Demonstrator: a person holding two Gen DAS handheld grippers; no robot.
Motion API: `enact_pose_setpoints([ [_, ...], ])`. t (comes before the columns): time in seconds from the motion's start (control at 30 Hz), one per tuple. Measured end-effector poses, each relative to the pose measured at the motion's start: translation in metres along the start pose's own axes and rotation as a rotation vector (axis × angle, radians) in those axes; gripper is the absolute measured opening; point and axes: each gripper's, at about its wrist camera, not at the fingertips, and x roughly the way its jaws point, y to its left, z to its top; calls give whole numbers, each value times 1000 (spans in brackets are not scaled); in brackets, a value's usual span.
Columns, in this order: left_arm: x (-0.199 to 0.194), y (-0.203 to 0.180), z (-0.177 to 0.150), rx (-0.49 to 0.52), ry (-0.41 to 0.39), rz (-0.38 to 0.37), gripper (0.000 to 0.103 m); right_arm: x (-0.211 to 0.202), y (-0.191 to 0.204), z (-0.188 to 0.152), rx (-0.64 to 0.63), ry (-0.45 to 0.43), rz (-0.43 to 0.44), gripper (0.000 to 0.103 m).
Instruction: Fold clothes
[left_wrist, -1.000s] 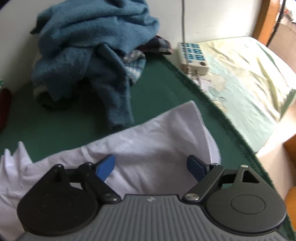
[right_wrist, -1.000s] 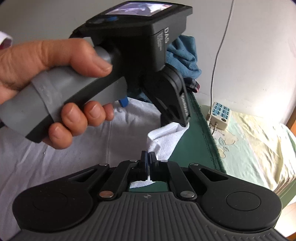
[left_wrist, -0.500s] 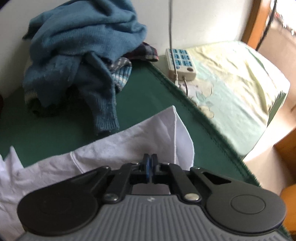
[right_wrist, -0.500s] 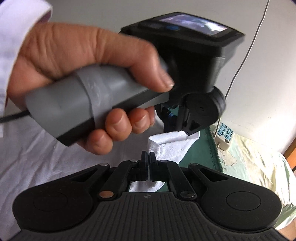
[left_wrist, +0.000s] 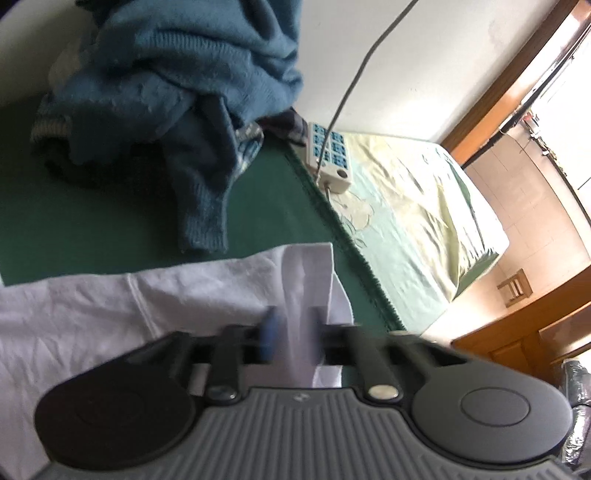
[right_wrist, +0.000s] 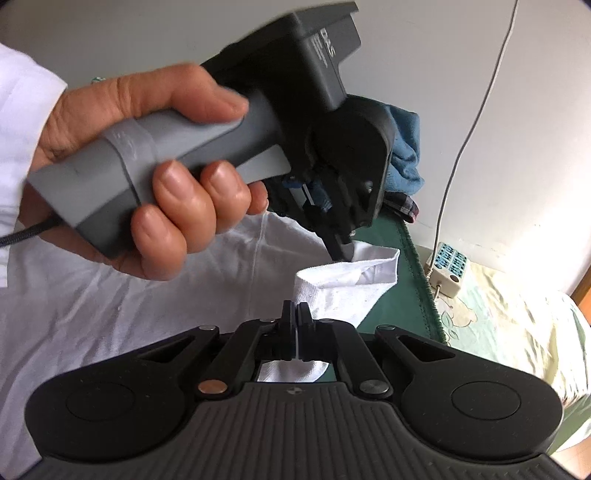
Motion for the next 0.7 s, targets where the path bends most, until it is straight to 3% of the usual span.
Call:
enact_pose_setpoints([
  [0.07, -8, -5, -2, 25, -48, 1, 102, 2, -2, 1, -11, 1, 2, 0],
  [0.13, -13, -18, -3, 98, -85, 3, 102, 3, -4, 2, -22, 2, 4, 0],
  [0.23, 2, -37, -3, 192, -51, 91, 100, 8, -5, -1, -29, 9, 2, 0],
  [0.33, 16, -51, -5, 268, -11, 163, 88, 8, -5, -1, -28, 6, 3, 0],
  [0.37, 21, -52, -7, 282, 6, 175, 76, 8, -5, 0, -28, 2, 3, 0],
  [0.43, 31, -54, -12, 308, 39, 203, 48, 6, -5, 1, -30, -4, 3, 0],
  [0.5, 41, -54, -13, 309, 55, 223, 6, 5, -5, 2, -28, -7, 3, 0],
  [0.53, 45, -54, -13, 307, 54, 231, 0, 4, -5, 3, -25, -8, 3, 0],
  [0.7, 35, -45, -7, 255, 13, 198, 0, -2, -8, 5, -12, -17, -2, 0],
])
